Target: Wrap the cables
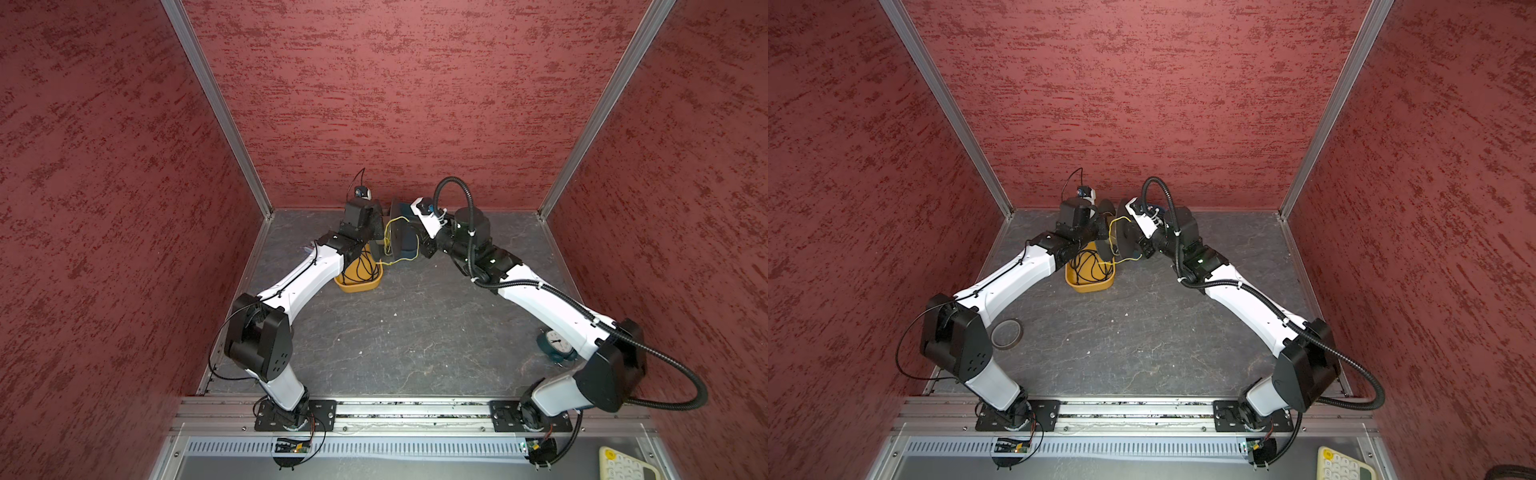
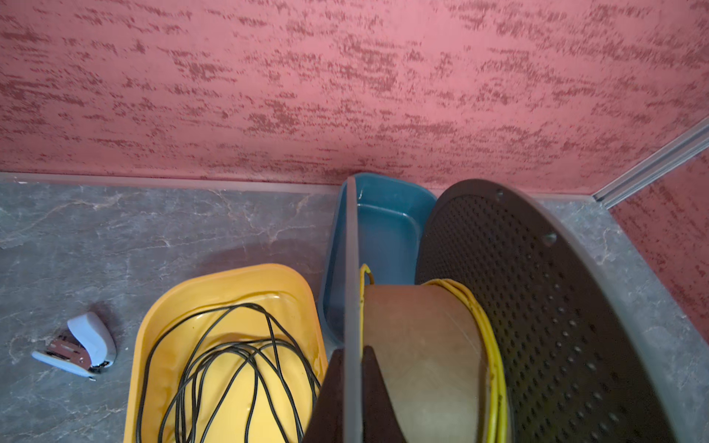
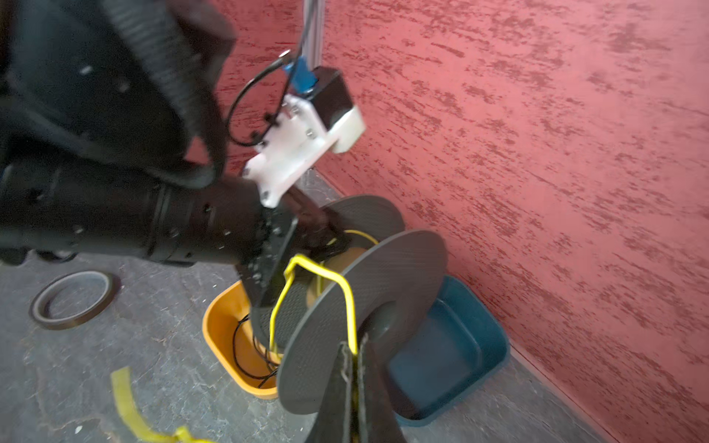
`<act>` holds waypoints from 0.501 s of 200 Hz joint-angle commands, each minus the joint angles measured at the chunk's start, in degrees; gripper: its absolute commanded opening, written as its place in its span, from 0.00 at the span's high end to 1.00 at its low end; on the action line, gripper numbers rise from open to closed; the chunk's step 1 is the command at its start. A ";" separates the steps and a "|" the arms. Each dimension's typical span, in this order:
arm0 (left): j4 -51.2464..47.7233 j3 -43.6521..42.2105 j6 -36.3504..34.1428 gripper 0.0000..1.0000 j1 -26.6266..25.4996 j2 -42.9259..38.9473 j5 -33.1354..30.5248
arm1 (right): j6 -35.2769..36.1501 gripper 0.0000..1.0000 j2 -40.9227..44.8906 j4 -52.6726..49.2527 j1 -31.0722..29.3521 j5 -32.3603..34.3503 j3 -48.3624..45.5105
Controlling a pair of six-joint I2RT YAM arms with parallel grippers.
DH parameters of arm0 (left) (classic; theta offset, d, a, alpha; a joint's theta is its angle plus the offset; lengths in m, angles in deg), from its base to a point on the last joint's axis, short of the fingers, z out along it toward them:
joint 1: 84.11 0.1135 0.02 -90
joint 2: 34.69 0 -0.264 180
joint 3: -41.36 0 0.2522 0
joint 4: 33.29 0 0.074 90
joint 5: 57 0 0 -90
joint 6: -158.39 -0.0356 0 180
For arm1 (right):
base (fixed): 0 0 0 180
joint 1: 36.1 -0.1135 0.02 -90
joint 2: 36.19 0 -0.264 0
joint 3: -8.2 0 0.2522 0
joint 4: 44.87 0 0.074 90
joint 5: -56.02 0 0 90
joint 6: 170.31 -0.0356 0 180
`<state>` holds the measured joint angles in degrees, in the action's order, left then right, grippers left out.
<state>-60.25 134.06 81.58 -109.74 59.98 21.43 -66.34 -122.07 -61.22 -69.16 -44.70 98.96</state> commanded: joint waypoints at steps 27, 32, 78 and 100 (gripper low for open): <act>5.92 -2.82 -6.33 1.00 -1.24 -4.26 -1.28 | -1.35 1.00 -1.74 -2.72 4.79 -1.27 8.73; 6.06 -2.95 -6.88 1.00 -1.34 -4.37 -1.11 | -1.04 1.00 -2.00 -3.06 4.93 -1.03 9.16; 8.66 -5.74 -12.48 1.00 -2.74 -5.62 0.28 | -0.15 1.00 -5.80 -5.89 6.81 2.52 13.68; 9.61 -7.52 -14.31 1.00 -2.80 -6.34 2.45 | -1.60 1.00 -7.98 -7.79 8.69 3.21 16.87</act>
<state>-53.82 128.27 71.73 -112.16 55.94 21.67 -67.28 -128.59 -69.24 -63.15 -44.55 111.09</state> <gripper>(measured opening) 0.085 0.053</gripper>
